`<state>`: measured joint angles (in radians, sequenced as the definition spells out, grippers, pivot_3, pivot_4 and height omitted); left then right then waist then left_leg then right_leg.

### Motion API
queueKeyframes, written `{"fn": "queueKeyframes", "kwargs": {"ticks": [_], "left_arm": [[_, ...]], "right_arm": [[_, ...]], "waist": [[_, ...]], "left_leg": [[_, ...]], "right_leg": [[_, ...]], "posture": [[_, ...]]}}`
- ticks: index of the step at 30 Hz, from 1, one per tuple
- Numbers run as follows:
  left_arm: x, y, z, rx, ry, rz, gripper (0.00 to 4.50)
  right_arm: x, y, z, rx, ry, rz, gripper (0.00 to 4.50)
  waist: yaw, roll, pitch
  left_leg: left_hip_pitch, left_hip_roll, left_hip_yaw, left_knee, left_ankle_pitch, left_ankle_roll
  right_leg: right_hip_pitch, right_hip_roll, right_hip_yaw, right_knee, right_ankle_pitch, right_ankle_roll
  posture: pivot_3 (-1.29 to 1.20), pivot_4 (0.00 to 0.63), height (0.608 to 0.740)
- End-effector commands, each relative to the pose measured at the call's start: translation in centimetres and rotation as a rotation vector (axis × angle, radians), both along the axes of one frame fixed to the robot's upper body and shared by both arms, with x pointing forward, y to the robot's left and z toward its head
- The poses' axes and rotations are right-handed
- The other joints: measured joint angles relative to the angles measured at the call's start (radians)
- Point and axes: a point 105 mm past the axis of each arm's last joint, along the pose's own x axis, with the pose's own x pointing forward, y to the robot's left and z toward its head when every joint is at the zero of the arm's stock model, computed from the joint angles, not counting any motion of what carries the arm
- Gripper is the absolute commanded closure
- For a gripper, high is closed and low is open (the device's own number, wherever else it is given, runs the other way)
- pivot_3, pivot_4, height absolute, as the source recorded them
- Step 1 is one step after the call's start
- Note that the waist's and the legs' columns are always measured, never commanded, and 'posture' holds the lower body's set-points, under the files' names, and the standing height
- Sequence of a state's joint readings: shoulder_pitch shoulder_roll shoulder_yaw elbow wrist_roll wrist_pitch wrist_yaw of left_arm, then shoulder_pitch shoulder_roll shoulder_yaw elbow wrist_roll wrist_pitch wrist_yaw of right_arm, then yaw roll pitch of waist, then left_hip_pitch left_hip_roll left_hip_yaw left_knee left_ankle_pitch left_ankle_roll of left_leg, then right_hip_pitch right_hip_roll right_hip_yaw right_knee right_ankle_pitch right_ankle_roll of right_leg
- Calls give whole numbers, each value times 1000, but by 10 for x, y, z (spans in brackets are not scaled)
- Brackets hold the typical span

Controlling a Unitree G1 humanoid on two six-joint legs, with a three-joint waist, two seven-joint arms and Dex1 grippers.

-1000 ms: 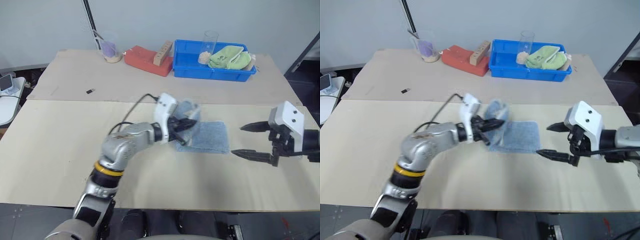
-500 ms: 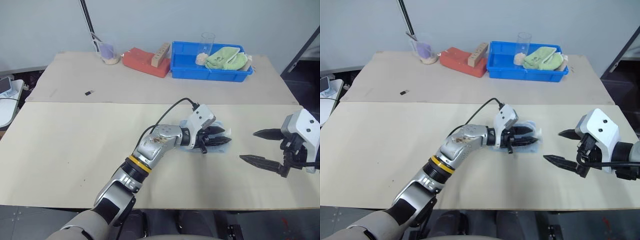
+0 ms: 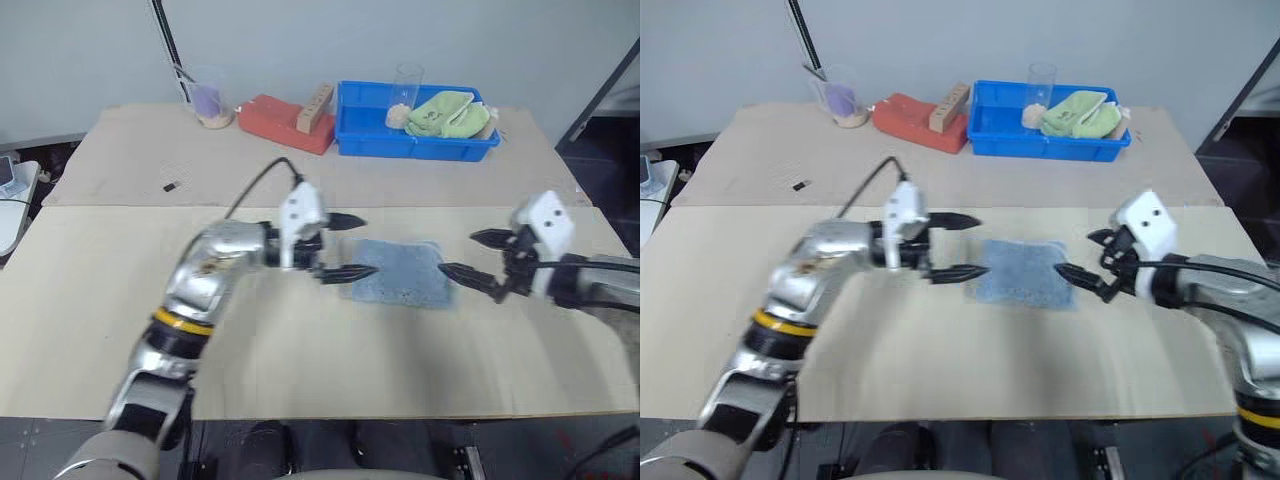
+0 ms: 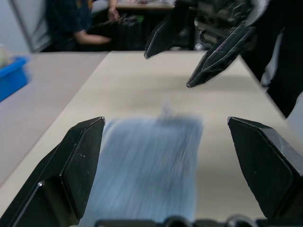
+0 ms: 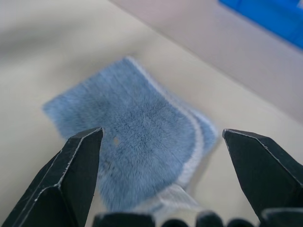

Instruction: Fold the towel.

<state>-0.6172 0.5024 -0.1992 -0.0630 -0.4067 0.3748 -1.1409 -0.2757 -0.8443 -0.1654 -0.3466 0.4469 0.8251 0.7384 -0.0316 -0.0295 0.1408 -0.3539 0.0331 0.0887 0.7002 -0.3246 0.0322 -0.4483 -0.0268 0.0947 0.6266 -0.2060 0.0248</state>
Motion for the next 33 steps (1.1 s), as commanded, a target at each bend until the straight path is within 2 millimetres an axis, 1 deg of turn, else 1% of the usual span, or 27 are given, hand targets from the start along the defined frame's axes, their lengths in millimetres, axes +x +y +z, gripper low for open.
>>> {"fn": "queueKeyframes", "kwargs": {"ticks": [1, 4, 6, 8, 11, 14, 17, 20, 24, 27, 30, 31, 33], "left_arm": [[-18, 15, 14, 13, -51, -74, 60], [-31, 38, 17, 38, -23, -71, 60], [-41, 44, 22, 18, 3, -84, 60], [-52, 46, 26, -8, 26, -108, 60], [-65, 49, 31, -46, 19, -128, 60], [-68, 49, 36, -91, -10, -115, 60], [-72, 47, 39, -110, -47, -114, 60], [-77, 45, 39, -95, -98, -125, 0], [-78, 49, 33, -64, -115, -107, 0], [-73, 53, 29, -48, -126, -64, 0], [-67, 57, 30, -51, -128, -31, 0], [-66, 58, 31, -53, -123, -24, 0], [-63, 60, 32, -54, -113, -18, 0]], "right_arm": [[14, -3, -2, -4, -39, -24, 0], [33, -12, -22, 14, -2, -74, 0], [42, -19, -34, 20, 30, -99, 0], [47, -22, -41, 33, 62, -106, 0], [54, -19, -48, 82, 111, -107, 0], [62, -17, -50, 109, 130, -126, 0], [62, -10, -54, 161, 183, -102, 0], [60, -1, -57, 188, 217, -73, 821], [58, 9, -55, 200, 219, -40, 2216], [60, 13, -46, 213, 174, -33, 3263], [69, 5, -32, 232, 103, -90, 4255], [73, -1, -25, 248, 78, -128, 4472], [81, -17, -13, 280, 34, -206, 4472]], "waist": [[7, 0, 0], [19, 0, 0], [18, 0, 0], [24, 0, 0], [16, 0, 0], [12, 0, 0], [11, 0, 0], [12, 1, 0], [12, 1, 0], [11, 1, 0], [11, 1, 0], [12, 1, 0], [11, 1, 0]], "left_leg": [[-1, 0, 0, 1, 0, 0], [-1, 0, 1, 2, -1, 1], [-1, 0, 2, 2, -1, 2], [-1, -1, 2, 2, -1, 2], [-1, 0, 2, 2, -1, 2], [0, 0, 2, 2, -1, 1], [0, 0, 1, 2, -1, 1], [0, 0, 1, 2, 0, 1], [0, 0, 1, 2, -1, 1], [0, 0, 1, 2, -1, 1], [0, 0, 1, 2, 0, 1], [0, 0, 1, 2, 0, 1], [0, 0, 2, 2, 0, 1]], "right_leg": [[-1, -1, 0, 0, 0, 0], [-1, -1, -1, -1, 0, 0], [-1, -1, -1, -1, 0, 0], [0, -2, -1, -1, 0, 0], [0, -1, -1, -1, 0, 0], [0, 1, -1, 0, 0, 0], [0, 1, -1, 1, 1, -1], [0, 1, -1, 2, 1, -1], [0, 1, -1, 1, 1, -1], [0, 1, -1, 1, 1, -1], [0, 1, -1, 2, 1, -1], [0, 1, -1, 2, 1, -1], [0, 1, -1, 2, 1, -1]], "posture": [[0, 150, 717], [0, 150, 717], [0, 150, 717], [0, 150, 717], [0, 150, 717], [0, 150, 717], [0, 150, 717], [0, 150, 717], [0, 150, 717], [0, 150, 717], [0, 150, 717], [0, 150, 717], [0, 150, 717]]}}
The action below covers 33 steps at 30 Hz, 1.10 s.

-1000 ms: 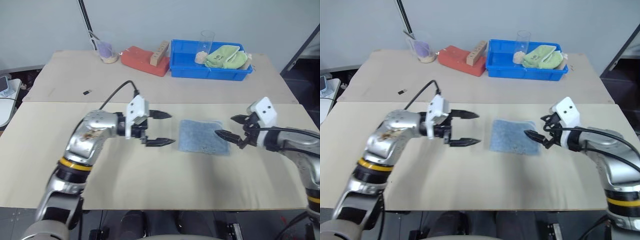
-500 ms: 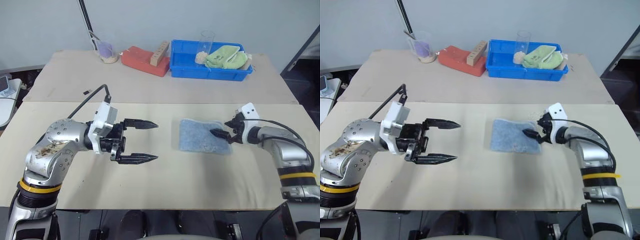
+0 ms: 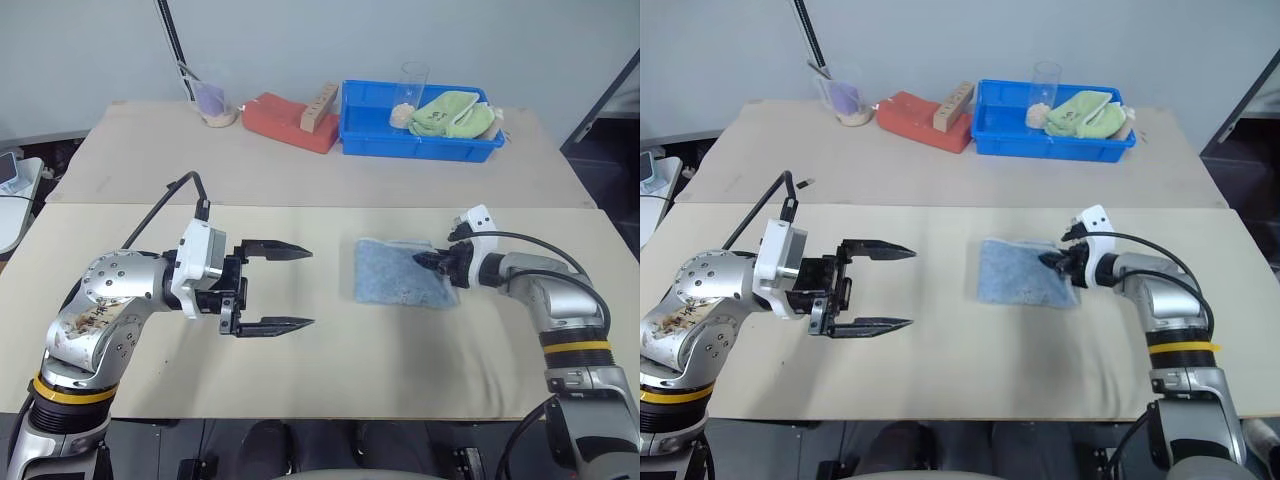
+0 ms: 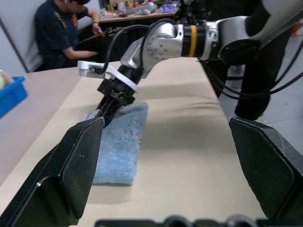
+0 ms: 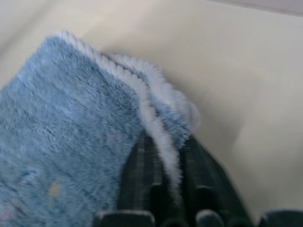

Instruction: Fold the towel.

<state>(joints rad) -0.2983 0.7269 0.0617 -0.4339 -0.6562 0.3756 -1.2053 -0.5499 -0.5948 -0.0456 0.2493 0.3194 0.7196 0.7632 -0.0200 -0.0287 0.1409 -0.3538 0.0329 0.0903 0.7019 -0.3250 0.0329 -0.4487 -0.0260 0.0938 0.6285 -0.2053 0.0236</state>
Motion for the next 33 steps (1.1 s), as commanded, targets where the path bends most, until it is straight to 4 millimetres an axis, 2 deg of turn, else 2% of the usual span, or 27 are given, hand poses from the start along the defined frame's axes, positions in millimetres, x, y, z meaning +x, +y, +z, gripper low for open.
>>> {"fn": "queueKeyframes", "kwargs": {"ticks": [1, 3, 5, 11, 12, 13, 16, 18, 21, 23, 26, 27, 30, 33], "left_arm": [[5, 6, 12, -3, -37, 31, 0], [8, 7, 13, -6, -39, 41, 0], [11, 7, 15, -8, -37, 47, 0], [17, 7, 14, 0, -32, 48, 0], [18, 7, 14, 0, -32, 48, 0], [19, 7, 14, -2, -28, 57, 0], [21, 9, 13, -5, -24, 87, 0], [22, 12, 12, -13, -10, 118, 0], [23, 18, 10, -31, -4, 182, 0], [25, 27, 5, -1, 2, 254, 0], [39, 53, -10, 118, 5, 474, 0], [40, 69, -13, 150, -6, 557, 0], [32, 99, -23, 228, -4, 681, 0], [24, 124, -36, 290, 22, 783, 0]], "right_arm": [[20, -33, 48, 50, -165, -175, 4472], [26, -49, 53, 57, -185, -256, 4472], [30, -60, 49, 38, -184, -324, 4472], [38, -68, 27, 85, -104, -470, 4472], [38, -69, 27, 90, -107, -477, 3676], [38, -69, 28, 96, -114, -481, 3452], [37, -71, 35, 118, -136, -494, 2387], [36, -72, 46, 160, -157, -497, 1761], [29, -76, 64, 185, -187, -488, 592], [21, -73, 78, 173, -224, -429, 18], [-4, -57, 95, -3, -311, -202, 18], [-20, -48, 98, -108, -345, -71, 18], [-59, -33, 91, -290, -351, 208, 18], [-78, -34, 85, -300, -316, 288, 18]], "waist": [[0, 0, 0], [2, 0, 0], [3, 0, 0], [-7, 0, 0], [-11, 0, 0], [-15, 1, 0], [-22, 1, 0], [-23, 1, 0], [-26, 2, 0], [-25, 2, 0], [-21, 2, 0], [-19, 2, 0], [-18, 3, 0], [-23, 2, 0]], "left_leg": [[0, 0, 0, 0, 0, 0], [0, 0, 1, 0, 0, 0], [0, 0, 1, 0, 0, 0], [0, 0, 1, -2, 0, 0], [-1, 0, 1, -2, 0, 0], [-1, 0, 1, -2, 0, 0], [-1, 0, 1, -3, 0, 0], [-1, 0, 1, -3, 0, 0], [0, 1, 0, -4, 0, 0], [0, 1, 0, -4, 0, 0], [0, 1, 0, -6, 0, 0], [-1, 1, -1, -7, 0, 0], [-1, 2, -1, -9, 0, 0], [-1, 3, 1, -8, 0, 0]], "right_leg": [[0, 0, 0, 0, 0, 0], [0, 0, 0, 0, 0, 0], [0, 0, 0, -1, 0, 0], [-1, 0, 0, -2, 0, 0], [-1, 0, 1, -1, 0, 0], [-2, 0, 1, -1, 0, 0], [-2, 0, 1, -1, 0, 0], [-2, 0, 1, -1, 0, 0], [-2, -1, 2, 0, 0, 0], [-2, -1, 2, 0, 0, 0], [-3, -1, 1, 0, 0, 0], [-4, -1, 1, 0, 0, 0], [-5, -1, 0, -1, 0, 1], [-5, -2, 0, -2, -1, 1]], "posture": [[0, 150, 717], [0, 150, 717], [0, 150, 717], [0, 150, 717], [0, 150, 717], [0, 150, 717], [0, 150, 717], [0, 150, 717], [0, 150, 717], [0, 150, 717], [0, 150, 717], [0, 150, 717], [0, 150, 717], [0, 150, 717]]}}
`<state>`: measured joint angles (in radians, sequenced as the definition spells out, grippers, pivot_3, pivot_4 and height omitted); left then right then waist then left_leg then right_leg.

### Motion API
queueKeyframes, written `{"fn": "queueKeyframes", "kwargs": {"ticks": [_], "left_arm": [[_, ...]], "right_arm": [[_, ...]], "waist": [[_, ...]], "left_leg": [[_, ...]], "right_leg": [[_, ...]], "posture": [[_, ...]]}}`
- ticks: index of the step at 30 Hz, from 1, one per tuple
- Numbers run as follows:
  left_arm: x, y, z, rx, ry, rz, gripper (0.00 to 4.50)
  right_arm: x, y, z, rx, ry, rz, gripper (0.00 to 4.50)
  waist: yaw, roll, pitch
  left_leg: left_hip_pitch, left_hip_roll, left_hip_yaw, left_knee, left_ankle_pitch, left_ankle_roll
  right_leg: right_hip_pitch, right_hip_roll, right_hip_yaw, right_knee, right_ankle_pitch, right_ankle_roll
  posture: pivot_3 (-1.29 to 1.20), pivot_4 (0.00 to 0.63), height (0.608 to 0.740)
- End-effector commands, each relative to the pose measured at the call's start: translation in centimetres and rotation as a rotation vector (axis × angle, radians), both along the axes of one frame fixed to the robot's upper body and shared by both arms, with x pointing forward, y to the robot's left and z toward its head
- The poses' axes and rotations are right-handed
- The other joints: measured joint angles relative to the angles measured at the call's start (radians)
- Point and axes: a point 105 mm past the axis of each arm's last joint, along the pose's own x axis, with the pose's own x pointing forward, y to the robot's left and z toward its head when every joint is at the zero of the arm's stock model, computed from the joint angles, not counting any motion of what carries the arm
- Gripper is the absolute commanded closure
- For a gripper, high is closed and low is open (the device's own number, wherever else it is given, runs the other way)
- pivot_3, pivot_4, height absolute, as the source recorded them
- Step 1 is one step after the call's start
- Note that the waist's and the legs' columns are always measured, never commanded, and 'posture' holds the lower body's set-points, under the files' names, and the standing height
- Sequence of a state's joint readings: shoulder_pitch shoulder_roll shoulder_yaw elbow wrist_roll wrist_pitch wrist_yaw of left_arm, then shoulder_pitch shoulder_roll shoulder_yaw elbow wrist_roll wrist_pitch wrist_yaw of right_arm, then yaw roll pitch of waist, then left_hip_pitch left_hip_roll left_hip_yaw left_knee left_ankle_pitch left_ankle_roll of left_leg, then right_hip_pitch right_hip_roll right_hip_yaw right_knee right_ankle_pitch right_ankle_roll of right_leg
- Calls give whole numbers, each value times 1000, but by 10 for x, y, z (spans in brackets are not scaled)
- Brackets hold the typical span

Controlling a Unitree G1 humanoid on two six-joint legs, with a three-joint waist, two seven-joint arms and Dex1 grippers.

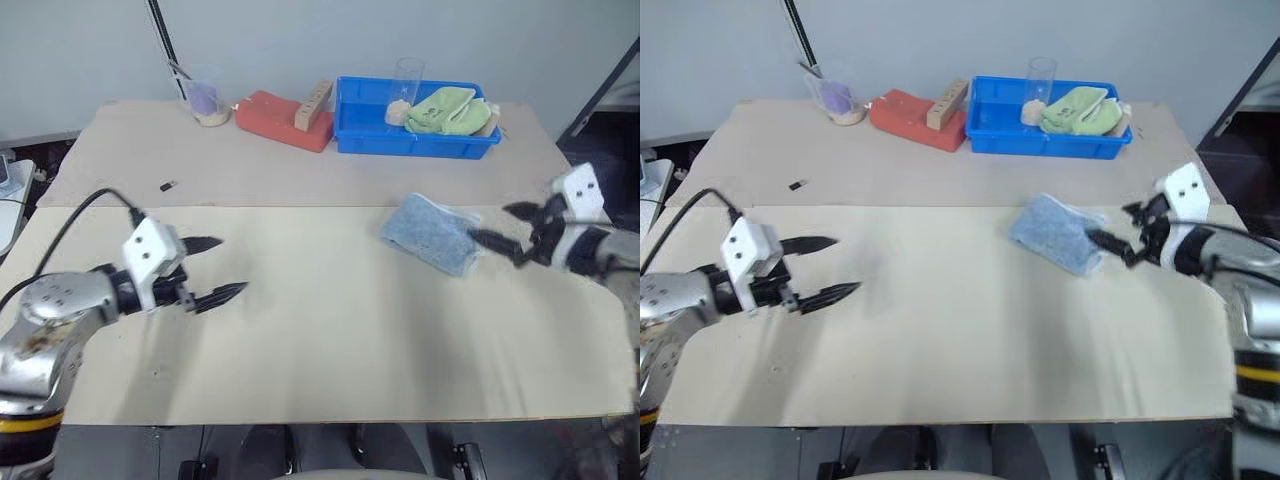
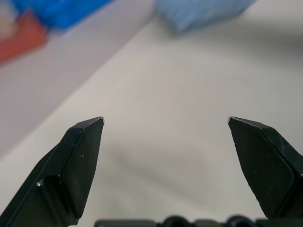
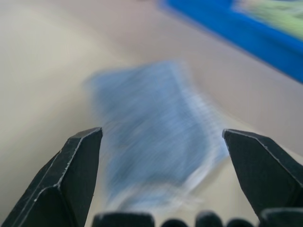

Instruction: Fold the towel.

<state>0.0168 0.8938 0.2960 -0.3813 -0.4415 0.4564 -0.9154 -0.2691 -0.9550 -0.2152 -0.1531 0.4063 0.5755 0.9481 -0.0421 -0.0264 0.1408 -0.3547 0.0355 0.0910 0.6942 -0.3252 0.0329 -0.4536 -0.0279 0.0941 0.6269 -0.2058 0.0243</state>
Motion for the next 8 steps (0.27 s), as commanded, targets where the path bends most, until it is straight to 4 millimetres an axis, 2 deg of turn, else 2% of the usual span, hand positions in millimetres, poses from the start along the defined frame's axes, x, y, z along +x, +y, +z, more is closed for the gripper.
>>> {"fn": "queueKeyframes", "kwargs": {"ticks": [1, 4, 8], "left_arm": [[-6, 18, 8, 69, -60, 73, 0], [-12, 24, 5, 59, -49, 107, 0], [-18, 26, 2, 47, -27, 113, 0]], "right_arm": [[-17, 7, 13, -25, -40, 114, 18], [-18, 1, 11, -40, -41, 98, 18], [-18, 2, 9, -40, -29, 110, 18]], "waist": [[0, -1, 0], [2, -1, 1], [7, -1, 1]], "left_leg": [[0, 0, 1, 0, 0, 0], [1, -1, 2, 2, 1, 1], [2, -1, 2, 3, 2, 1]], "right_leg": [[0, -1, 0, 0, 0, 0], [1, -2, 0, 0, 0, 0], [1, -1, 0, 2, 0, 0]], "posture": [[0, 150, 717], [0, 150, 717], [0, 150, 717]]}}
